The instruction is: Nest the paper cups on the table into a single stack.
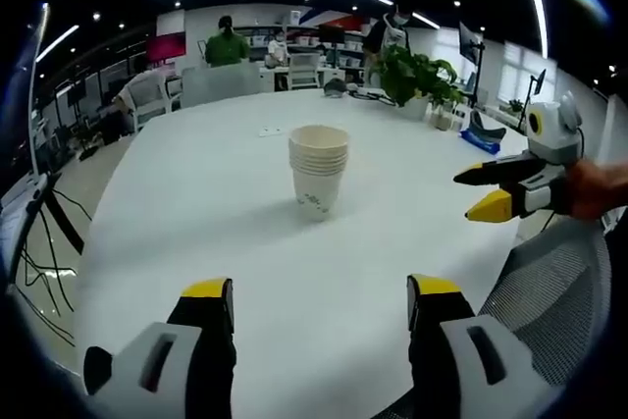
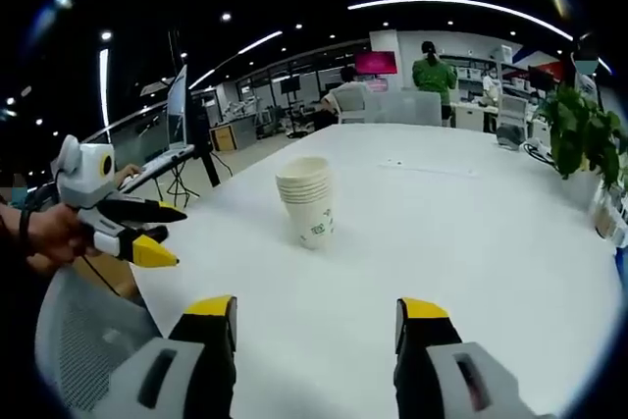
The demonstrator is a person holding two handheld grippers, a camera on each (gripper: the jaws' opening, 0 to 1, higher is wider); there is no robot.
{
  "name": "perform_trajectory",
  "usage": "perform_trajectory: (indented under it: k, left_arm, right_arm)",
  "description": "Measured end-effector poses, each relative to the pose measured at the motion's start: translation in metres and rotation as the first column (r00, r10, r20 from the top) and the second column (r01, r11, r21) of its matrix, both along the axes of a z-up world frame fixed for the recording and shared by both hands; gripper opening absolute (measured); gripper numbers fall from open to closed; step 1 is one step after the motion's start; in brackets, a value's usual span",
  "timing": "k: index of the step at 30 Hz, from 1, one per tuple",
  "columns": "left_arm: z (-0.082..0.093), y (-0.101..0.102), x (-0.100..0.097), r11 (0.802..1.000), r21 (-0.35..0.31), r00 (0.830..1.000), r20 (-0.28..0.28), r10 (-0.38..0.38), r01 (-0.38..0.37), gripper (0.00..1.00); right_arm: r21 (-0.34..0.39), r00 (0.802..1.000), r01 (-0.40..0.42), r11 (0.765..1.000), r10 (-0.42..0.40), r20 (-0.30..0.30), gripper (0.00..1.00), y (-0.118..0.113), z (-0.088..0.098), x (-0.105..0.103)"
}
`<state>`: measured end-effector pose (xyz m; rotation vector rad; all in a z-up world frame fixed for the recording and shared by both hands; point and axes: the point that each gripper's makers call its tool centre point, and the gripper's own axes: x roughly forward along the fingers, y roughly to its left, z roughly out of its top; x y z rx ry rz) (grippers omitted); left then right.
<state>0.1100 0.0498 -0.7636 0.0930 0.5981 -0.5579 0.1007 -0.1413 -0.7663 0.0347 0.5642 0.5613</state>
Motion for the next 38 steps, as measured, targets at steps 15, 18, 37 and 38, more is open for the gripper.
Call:
perform_trajectory:
  k: [15,18,37,38]
  left_arm:
    - [0.002,-0.001,-0.001,1.000,0.008,1.000,0.017,0.009,-0.009,0.71]
    - [0.002,-0.003,0.000,1.000,0.012,1.000,0.022,0.004,-0.004,0.71]
    - [0.008,-0.005,0.003,1.000,0.008,0.998,0.055,-0.004,0.004,0.71]
    - [0.008,-0.005,0.003,1.000,0.009,0.998,0.055,-0.008,0.007,0.71]
  right_arm:
    - [-0.006,1.000,0.003,1.000,-0.003,-0.002,0.67,-0.002,-0.005,-0.005]
    - [-0.001,1.000,0.008,1.000,-0.008,-0.004,0.67,0.000,-0.004,-0.008]
    - [0.020,0.999,0.033,0.999,-0.033,0.009,0.70,-0.001,0.003,-0.011]
    - [0.020,0.999,0.033,0.999,-0.034,0.009,0.70,0.000,0.004,-0.012]
